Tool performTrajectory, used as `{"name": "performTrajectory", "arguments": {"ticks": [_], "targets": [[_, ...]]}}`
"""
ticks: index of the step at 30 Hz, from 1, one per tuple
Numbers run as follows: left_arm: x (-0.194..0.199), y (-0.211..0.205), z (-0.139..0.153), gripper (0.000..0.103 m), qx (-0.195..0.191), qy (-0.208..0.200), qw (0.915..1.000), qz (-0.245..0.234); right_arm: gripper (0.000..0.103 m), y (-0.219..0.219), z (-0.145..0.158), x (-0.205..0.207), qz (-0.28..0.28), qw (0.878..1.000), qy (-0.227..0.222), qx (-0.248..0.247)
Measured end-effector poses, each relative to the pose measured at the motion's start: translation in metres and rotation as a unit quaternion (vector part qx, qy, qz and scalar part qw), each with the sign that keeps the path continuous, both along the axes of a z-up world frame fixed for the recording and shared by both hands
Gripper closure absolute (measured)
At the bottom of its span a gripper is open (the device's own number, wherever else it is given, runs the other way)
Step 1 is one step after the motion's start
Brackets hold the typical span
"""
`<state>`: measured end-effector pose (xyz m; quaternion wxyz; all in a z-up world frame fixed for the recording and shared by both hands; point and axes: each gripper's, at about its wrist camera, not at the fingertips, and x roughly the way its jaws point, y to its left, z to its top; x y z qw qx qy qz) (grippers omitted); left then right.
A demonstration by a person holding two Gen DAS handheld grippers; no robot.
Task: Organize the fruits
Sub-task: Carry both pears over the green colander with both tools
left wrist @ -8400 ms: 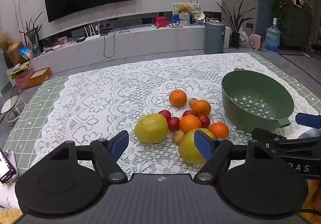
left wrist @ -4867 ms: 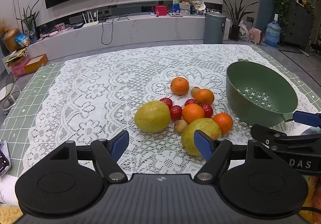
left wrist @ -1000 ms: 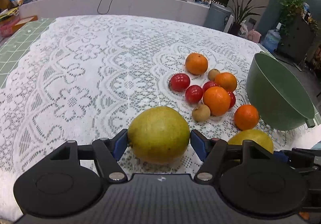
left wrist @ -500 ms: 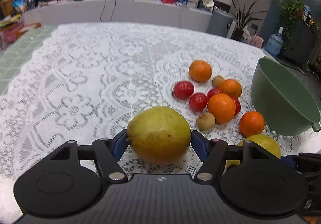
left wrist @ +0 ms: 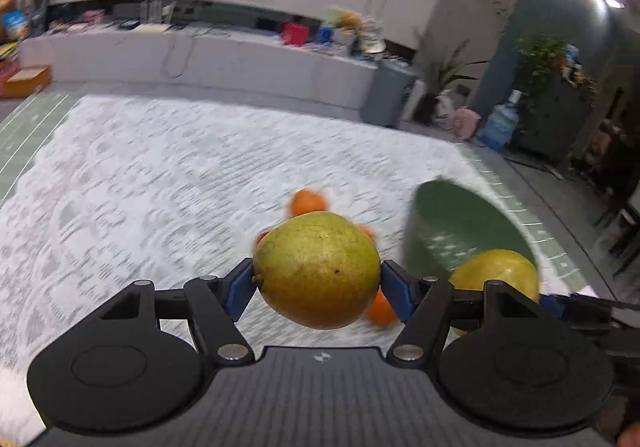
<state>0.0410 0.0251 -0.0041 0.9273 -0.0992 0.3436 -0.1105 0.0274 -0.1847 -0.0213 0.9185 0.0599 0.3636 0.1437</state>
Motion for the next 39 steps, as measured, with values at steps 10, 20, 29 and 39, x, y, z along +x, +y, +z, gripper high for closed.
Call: {"name": "performTrajectory", "arguments": {"ticks": [10,20,29,39], "targets": [[0.044,-0.083,0.023,0.026,0.043,0.01,0.995,-0.09,0.037,-0.073,0.031,0.05,0.017,0.998,0.014,-0.065],[0.093,-0.136,-0.003,0.026,0.085,0.063,0.9798,-0.17,0.037,-0.108,0.005,0.096,0.057,0.99,0.063,-0.11],[0.125,-0.16,-0.023,0.026,0.134,0.104,0.9567,-0.237,0.037,-0.099,-0.022,0.128,0.121,0.973,0.119,-0.158],[0.14,-0.175,-0.045,0.026,0.159,0.143,0.941,-0.262,0.037,-0.091,-0.047,0.149,0.17,0.952,0.165,-0.192]]}}
